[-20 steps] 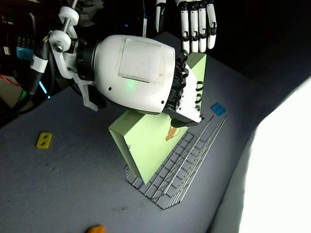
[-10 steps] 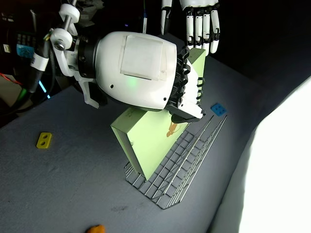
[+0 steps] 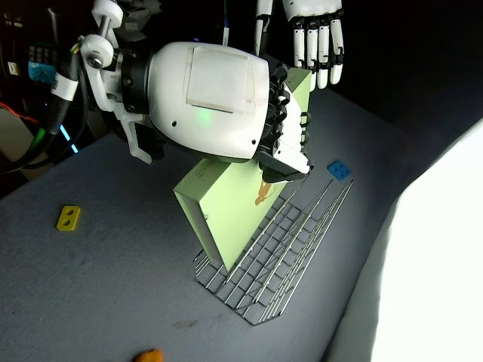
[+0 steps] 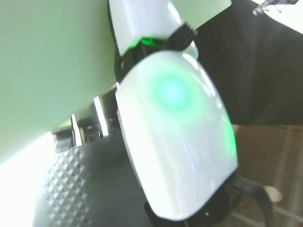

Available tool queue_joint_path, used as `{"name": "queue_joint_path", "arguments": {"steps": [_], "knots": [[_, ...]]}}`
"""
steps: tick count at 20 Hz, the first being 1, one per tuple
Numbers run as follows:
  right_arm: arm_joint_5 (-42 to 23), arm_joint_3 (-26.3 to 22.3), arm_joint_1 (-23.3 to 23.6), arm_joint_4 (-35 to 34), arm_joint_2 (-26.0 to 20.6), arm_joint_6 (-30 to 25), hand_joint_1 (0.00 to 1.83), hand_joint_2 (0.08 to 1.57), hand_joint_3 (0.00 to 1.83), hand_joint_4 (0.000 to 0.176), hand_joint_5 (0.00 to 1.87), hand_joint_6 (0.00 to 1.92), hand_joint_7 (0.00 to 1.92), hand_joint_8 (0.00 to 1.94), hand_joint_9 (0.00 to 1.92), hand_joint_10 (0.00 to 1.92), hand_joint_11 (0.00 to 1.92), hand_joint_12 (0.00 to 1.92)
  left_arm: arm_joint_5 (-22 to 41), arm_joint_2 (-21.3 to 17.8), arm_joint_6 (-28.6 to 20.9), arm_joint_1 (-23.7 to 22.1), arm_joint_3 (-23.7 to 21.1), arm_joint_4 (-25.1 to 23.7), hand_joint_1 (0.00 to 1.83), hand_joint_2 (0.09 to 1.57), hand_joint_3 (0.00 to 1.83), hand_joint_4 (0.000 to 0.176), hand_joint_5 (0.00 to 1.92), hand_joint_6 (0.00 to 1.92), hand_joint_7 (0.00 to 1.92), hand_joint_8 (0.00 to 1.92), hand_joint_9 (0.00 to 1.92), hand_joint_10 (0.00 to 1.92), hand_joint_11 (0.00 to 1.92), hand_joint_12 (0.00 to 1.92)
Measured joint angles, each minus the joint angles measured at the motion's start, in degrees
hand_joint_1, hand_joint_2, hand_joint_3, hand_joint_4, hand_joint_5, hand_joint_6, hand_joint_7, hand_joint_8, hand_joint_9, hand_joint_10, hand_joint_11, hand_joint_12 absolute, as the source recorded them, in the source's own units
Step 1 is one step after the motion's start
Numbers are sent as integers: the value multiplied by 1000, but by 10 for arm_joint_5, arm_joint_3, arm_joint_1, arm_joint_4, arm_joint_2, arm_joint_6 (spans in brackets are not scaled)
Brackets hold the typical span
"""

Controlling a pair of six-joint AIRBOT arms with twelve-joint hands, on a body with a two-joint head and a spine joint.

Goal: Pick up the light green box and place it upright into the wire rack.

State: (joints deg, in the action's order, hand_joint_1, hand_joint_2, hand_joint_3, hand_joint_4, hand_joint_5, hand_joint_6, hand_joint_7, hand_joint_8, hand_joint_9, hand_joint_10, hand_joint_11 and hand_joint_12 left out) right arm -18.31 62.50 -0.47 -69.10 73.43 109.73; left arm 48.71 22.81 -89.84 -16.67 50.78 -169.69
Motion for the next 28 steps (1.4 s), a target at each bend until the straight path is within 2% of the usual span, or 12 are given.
{"name": "queue_joint_path", "arguments": {"steps": [4,5,6,8,11,12,16,18,20,24,26,28], "knots": [[12,12,-5,2,3,-9,1250,1113,0,0,1015,774,984,1189,812,1184,546,1627,0,-1,0,0,-15,-6,225,1301,0,13,341,9,402,6,352,14,0,647],[19,15,-6,2,5,-9,1235,1124,3,0,976,863,969,1183,805,1172,531,1653,0,-1,0,0,-19,-2,192,1309,2,8,337,5,392,1,342,7,0,605],[31,17,-6,2,8,-10,1225,1136,3,0,951,917,943,1215,785,1191,524,1687,1,-1,0,0,-20,4,176,1310,2,11,335,3,407,4,349,7,0,651],[49,28,-6,6,11,-13,1237,1126,0,0,989,837,960,1207,784,1226,532,1677,0,-1,0,0,-20,-3,200,1316,3,0,339,2,360,0,302,0,0,647],[60,33,-6,7,10,-12,1231,1128,1,0,978,861,955,1203,775,1203,505,1678,-1,-1,0,6,-21,-4,249,1306,0,0,363,8,353,1,301,2,0,704],[63,32,-6,8,10,-12,1240,1117,0,0,1017,791,965,1197,786,1191,531,1652,0,-1,0,7,-21,-3,264,1300,0,0,369,7,377,6,320,8,0,770],[63,32,-8,8,9,-12,1229,1141,1,0,960,879,924,1267,744,1254,499,1705,0,-1,0,8,-16,-4,304,1287,0,0,361,0,399,3,341,7,0,805],[63,32,-8,8,9,-11,1228,1142,1,0,958,883,923,1267,743,1252,496,1709,0,-1,0,8,-16,-4,307,1287,0,0,359,0,400,3,342,8,0,806],[63,31,-8,8,9,-10,1225,1142,2,0,968,876,911,1273,739,1244,492,1693,0,-1,0,8,-16,-3,217,1311,4,2,347,1,372,2,316,1,0,672],[62,31,-8,8,9,-10,1223,1138,0,0,966,895,930,1226,774,1185,521,1652,0,-1,0,8,-16,-3,240,1303,0,0,354,3,359,3,311,0,0,666],[62,31,-8,8,9,-3,1234,1130,0,0,1009,812,928,1247,785,1221,545,1679,0,-1,0,10,-16,-3,233,1307,1,0,364,5,366,3,310,0,0,692],[58,31,-9,8,9,5,1230,1133,1,0,983,855,931,1243,776,1231,539,1672,0,-1,0,10,-16,-3,221,1311,2,0,357,2,364,2,309,0,0,703]]}}
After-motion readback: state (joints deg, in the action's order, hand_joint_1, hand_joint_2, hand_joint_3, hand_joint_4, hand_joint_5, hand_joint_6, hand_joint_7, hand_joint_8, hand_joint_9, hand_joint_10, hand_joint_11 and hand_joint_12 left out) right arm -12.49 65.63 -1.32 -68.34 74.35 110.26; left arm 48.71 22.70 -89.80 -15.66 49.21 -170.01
